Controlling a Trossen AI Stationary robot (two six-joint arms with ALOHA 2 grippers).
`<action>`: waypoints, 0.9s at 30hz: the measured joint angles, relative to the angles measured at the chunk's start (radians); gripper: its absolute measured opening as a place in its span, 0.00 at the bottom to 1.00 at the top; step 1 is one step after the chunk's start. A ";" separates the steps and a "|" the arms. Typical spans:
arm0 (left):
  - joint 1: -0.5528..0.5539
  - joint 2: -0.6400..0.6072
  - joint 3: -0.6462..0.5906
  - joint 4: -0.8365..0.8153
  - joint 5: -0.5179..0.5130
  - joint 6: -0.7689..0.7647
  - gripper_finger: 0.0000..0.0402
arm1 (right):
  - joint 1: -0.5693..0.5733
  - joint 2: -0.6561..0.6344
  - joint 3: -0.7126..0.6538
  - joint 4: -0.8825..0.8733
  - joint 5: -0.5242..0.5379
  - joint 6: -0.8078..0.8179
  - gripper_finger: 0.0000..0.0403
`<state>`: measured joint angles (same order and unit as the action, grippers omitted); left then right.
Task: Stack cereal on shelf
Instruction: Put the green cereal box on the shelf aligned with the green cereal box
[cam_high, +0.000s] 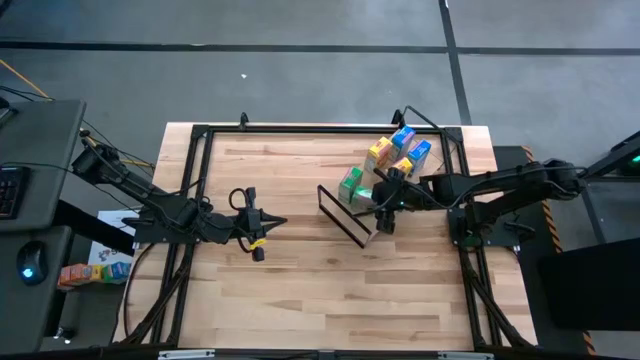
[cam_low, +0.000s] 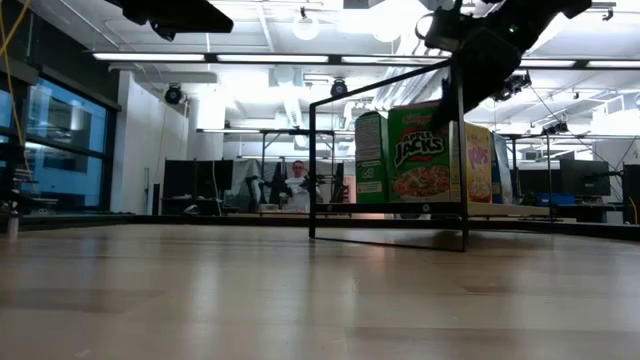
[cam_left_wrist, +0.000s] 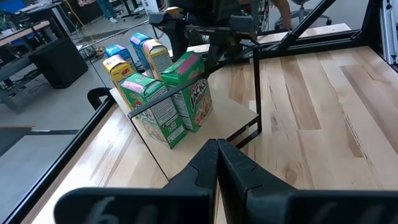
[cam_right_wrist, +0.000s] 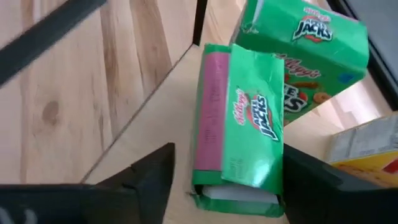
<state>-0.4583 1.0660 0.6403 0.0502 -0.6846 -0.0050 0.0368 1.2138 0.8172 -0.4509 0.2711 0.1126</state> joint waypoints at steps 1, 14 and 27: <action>0.000 0.000 0.000 0.000 0.000 0.001 0.00 | 0.000 0.000 0.007 -0.018 0.009 -0.007 0.61; 0.000 0.000 0.000 -0.001 0.000 0.000 0.00 | 0.005 -0.003 0.266 -0.396 0.012 0.051 0.65; 0.000 0.000 0.000 -0.001 0.000 -0.001 0.00 | 0.181 -0.004 0.170 -0.472 -0.037 0.271 0.35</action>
<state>-0.4583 1.0660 0.6403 0.0490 -0.6842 -0.0059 0.2182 1.2099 0.9871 -0.9232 0.2341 0.3836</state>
